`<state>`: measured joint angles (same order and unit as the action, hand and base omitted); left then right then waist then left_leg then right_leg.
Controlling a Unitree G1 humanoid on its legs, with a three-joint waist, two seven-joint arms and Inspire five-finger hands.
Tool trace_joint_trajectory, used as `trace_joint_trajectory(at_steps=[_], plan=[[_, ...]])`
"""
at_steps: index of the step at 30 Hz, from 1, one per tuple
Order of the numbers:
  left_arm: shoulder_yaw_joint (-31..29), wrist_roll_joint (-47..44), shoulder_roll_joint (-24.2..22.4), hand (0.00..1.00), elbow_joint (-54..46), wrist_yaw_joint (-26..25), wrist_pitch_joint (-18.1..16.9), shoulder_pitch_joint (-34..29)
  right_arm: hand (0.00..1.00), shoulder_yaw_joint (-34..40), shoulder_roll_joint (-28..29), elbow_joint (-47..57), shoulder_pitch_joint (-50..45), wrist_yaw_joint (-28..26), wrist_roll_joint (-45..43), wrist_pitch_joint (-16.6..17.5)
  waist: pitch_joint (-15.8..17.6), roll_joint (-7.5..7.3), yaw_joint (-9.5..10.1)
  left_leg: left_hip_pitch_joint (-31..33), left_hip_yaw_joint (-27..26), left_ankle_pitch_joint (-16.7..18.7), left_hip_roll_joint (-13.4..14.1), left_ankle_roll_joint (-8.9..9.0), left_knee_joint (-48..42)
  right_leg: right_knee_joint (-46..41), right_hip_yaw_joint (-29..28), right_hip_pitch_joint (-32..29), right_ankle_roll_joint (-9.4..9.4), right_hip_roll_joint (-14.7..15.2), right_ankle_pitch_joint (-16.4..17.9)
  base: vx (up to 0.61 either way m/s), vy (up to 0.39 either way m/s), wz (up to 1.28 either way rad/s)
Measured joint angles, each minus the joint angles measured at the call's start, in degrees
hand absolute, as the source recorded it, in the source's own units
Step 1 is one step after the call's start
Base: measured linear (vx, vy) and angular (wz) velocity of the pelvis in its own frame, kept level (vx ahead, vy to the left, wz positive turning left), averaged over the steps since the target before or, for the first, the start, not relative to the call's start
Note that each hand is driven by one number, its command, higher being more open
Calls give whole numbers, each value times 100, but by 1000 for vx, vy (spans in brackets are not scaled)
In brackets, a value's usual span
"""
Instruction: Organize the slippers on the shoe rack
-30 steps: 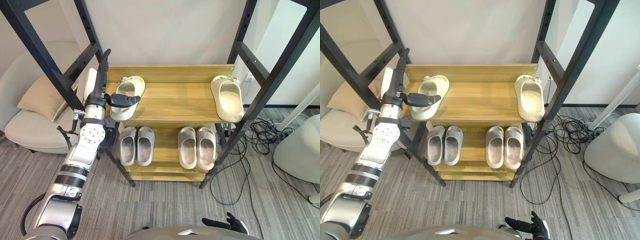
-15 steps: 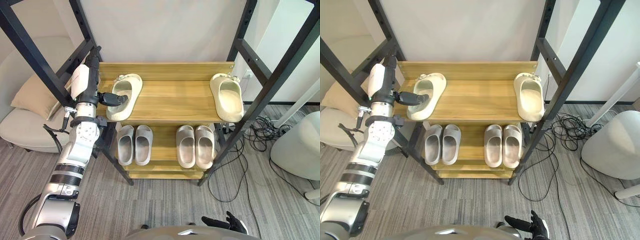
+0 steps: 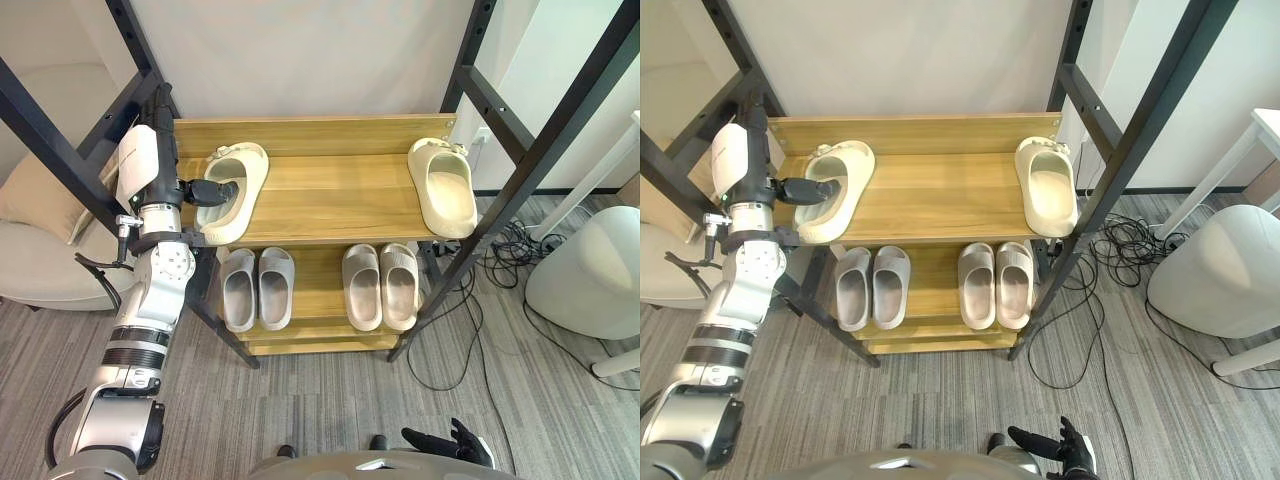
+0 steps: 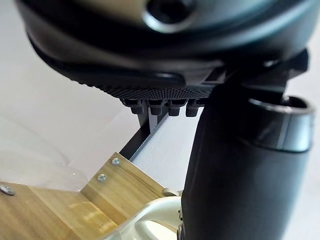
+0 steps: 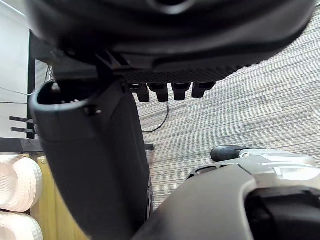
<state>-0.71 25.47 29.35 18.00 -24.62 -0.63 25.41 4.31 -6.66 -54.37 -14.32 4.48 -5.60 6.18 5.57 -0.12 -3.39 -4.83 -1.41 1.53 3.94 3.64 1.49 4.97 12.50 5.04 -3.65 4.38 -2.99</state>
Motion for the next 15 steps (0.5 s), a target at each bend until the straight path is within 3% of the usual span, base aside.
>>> trace_joint_trajectory(at_steps=[15], plan=[[-42,-143,-177,0,216,-123,3,56,100,-51,-10,122,-11,89,1,36,38,28,-41,73,-129,10,-6,-10,0,-8,-136,-137,-14,7,-50,10,11,-4]])
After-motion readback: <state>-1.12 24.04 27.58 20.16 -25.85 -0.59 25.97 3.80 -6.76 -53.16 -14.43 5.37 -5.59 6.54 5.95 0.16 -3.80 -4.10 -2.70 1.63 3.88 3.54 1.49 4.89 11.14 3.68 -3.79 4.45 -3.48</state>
